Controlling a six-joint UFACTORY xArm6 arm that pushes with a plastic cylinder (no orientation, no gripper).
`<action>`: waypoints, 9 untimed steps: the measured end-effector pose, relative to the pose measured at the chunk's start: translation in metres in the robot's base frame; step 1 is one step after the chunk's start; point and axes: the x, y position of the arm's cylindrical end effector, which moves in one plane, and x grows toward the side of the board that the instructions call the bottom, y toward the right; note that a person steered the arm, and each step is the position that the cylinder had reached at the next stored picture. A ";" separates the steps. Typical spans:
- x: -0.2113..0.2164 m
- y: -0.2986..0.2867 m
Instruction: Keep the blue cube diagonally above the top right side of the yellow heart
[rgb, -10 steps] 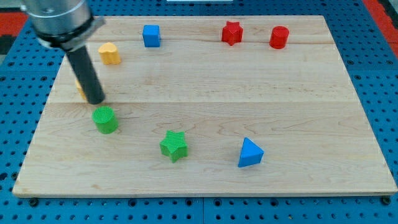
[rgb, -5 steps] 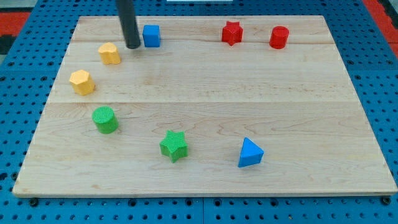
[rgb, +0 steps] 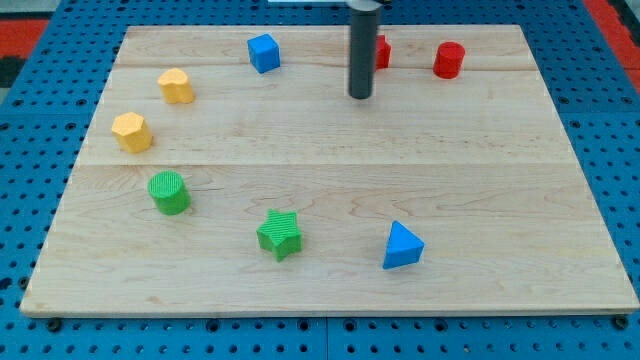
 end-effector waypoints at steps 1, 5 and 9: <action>0.000 0.015; -0.020 -0.030; -0.058 -0.037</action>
